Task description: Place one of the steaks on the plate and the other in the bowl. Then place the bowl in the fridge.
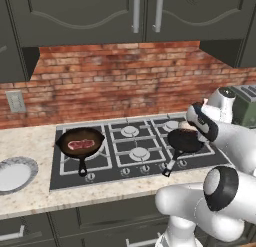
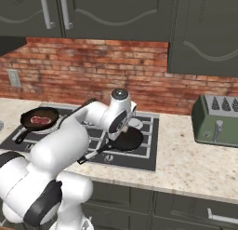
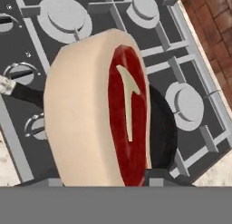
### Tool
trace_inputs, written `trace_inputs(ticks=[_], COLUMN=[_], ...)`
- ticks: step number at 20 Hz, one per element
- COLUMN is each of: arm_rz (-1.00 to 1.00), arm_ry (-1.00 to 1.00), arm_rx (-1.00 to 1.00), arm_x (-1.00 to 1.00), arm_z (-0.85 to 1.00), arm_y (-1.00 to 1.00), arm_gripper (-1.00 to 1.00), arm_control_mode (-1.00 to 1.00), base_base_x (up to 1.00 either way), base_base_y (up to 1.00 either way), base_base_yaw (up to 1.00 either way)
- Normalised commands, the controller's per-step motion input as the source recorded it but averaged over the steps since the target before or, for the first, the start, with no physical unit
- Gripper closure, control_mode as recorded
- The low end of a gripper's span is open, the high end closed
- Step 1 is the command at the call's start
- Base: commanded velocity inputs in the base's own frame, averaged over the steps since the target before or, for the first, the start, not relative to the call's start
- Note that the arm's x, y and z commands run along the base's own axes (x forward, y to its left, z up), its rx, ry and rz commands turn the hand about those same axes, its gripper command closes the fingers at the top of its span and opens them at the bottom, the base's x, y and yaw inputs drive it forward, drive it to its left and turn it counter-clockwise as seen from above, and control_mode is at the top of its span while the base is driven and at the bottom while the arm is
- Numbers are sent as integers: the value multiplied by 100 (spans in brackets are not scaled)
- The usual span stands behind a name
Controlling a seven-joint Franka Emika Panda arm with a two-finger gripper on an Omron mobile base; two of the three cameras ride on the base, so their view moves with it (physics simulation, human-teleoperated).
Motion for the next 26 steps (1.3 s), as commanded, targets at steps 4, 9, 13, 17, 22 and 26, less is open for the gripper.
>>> trace_inputs(ticks=[4,9,13,17,22,26], arm_rz=[10,9,8,5,2,1], arm_ry=[0,0,0,0,0,0], arm_rx=[0,1,0,3,4,1], arm_x=[-40,-56,-61,-53,-44,-36], arm_z=[84,43,11,16,5,0], arm_y=[65,85,92,86,82,77], arm_gripper=[100,100,100,100,100,100], arm_control_mode=[-100,-100,-100,-100,-100,-100], base_base_x=[0,0,0,0,0,0], base_base_y=[0,0,0,0,0,0], base_base_yaw=[0,0,0,0,0,0])
